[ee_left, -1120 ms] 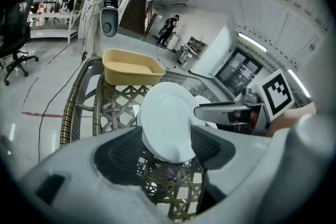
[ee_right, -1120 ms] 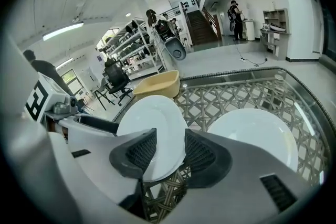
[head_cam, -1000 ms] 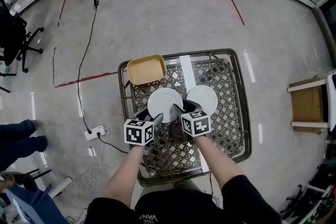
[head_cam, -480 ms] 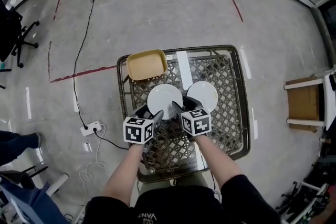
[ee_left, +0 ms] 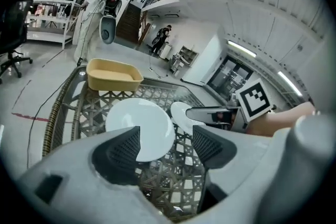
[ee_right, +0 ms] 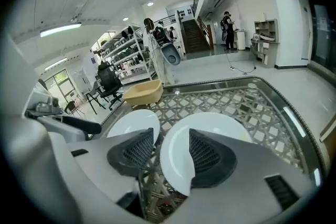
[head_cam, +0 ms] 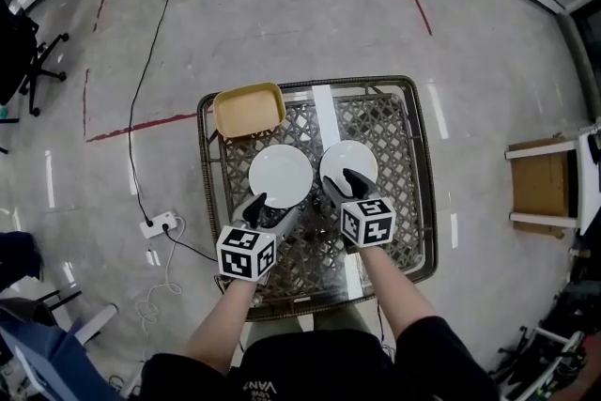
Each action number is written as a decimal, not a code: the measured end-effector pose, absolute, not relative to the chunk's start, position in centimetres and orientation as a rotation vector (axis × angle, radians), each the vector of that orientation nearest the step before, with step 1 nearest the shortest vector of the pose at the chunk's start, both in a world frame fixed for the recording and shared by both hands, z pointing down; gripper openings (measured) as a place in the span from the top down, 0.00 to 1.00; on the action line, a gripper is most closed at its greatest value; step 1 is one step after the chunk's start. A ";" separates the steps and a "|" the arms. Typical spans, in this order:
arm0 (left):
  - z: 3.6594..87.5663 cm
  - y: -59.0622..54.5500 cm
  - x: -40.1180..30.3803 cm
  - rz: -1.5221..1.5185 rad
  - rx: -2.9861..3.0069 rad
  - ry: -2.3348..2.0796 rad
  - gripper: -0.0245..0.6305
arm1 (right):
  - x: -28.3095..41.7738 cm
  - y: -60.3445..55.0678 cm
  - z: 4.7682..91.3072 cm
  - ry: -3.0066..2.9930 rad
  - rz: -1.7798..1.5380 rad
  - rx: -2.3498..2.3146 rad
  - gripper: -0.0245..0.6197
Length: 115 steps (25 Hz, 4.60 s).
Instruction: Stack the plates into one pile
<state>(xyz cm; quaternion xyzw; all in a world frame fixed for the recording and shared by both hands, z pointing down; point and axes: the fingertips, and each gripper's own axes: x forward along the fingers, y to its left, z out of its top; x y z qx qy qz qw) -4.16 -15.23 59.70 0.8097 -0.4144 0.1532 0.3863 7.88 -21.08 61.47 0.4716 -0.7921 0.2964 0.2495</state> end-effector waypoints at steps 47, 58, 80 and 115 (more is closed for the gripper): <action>63.3 -15.7 10.1 0.401 1.919 -1.008 0.49 | 17.7 -23.3 64.3 -2.146 0.763 1.087 0.65; 60.3 -14.6 8.0 0.372 1.950 -1.048 0.49 | 15.9 -21.7 60.8 -2.215 0.760 1.107 0.65; 62.8 -15.0 -5.5 0.442 1.831 -1.239 0.49 | 2.2 -21.9 63.5 -2.270 0.754 0.884 0.66; 54.9 -12.9 -9.5 0.430 2.161 -1.262 0.67 | 5.0 -15.1 54.0 -2.350 0.665 1.261 0.85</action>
